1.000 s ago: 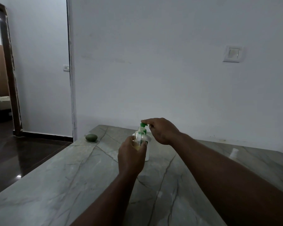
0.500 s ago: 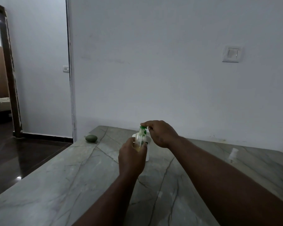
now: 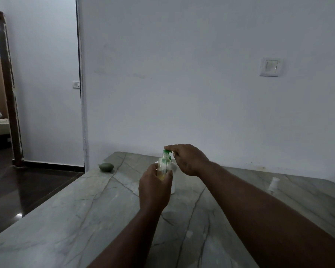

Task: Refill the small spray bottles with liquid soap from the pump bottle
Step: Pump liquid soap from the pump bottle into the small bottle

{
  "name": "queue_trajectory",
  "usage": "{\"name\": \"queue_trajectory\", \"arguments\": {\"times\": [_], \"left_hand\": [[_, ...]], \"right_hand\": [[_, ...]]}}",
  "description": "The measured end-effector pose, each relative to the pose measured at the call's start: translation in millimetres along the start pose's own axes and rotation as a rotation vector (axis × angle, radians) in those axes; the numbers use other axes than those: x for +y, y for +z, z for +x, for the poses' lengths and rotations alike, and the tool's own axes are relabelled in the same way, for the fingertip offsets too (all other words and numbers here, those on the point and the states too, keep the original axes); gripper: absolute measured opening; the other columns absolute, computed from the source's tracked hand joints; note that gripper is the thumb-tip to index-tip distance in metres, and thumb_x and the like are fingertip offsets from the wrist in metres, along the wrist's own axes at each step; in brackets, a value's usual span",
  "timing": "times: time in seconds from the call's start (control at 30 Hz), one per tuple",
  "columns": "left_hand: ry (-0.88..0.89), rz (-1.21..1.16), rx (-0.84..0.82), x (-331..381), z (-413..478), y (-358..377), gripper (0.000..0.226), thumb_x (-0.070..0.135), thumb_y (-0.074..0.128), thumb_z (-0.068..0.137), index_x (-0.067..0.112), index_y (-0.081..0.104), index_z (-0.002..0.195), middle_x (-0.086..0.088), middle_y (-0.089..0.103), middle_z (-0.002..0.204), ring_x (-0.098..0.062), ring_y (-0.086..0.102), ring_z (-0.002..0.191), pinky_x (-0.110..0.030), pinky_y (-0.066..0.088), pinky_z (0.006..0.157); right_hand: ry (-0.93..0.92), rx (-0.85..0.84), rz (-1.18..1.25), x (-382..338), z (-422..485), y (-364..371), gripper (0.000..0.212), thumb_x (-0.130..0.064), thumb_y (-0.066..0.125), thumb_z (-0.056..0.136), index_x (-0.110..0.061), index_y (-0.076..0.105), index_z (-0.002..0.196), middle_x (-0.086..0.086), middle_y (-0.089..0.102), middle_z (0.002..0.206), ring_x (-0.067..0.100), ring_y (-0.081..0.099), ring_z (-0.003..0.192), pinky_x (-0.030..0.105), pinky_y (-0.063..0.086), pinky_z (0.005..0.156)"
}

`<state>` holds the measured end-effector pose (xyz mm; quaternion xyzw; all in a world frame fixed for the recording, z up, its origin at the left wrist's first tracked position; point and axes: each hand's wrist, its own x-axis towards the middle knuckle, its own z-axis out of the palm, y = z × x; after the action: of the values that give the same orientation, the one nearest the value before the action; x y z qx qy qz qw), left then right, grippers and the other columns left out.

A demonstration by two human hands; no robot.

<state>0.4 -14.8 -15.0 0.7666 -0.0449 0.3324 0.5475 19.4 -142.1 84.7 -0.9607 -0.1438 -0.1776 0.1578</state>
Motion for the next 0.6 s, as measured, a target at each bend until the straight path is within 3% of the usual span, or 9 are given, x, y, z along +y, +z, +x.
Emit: {"name": "queue_trajectory", "arguments": {"times": [0.17, 0.3, 0.6], "left_hand": [[0.013, 0.007, -0.001, 0.2, -0.7, -0.5, 0.02, 0.037, 0.074, 0.093, 0.037, 0.055, 0.1, 0.017, 0.061, 0.083, -0.003, 0.062, 0.077, -0.026, 0.052, 0.062], [0.011, 0.013, -0.005, -3.0, -1.5, 0.0, 0.019, 0.037, 0.073, 0.093, 0.029, 0.064, 0.107, 0.014, 0.064, 0.086, -0.002, 0.062, 0.078, -0.023, 0.043, 0.059], [-0.003, 0.04, -0.014, -9.5, -1.9, 3.8, 0.023, 0.036, 0.074, 0.092, 0.023, 0.065, 0.11, 0.013, 0.063, 0.086, -0.007, 0.063, 0.078, -0.038, 0.061, 0.069]], "right_hand": [[0.002, 0.019, 0.0, -0.1, 0.3, -0.3, 0.047, -0.014, 0.037, 0.106, -0.03, 0.056, 0.146, -0.002, 0.055, 0.152, 0.022, 0.049, 0.139, 0.044, 0.042, 0.114], [0.012, 0.028, 0.028, 0.5, -1.1, 3.5, 0.046, -0.014, 0.037, 0.106, -0.03, 0.058, 0.144, -0.002, 0.056, 0.151, 0.021, 0.05, 0.139, 0.044, 0.042, 0.114], [0.036, 0.043, 0.06, 1.9, -6.6, 10.5, 0.049, -0.011, 0.037, 0.104, -0.034, 0.059, 0.142, -0.005, 0.057, 0.15, 0.02, 0.051, 0.137, 0.044, 0.045, 0.111]]}}
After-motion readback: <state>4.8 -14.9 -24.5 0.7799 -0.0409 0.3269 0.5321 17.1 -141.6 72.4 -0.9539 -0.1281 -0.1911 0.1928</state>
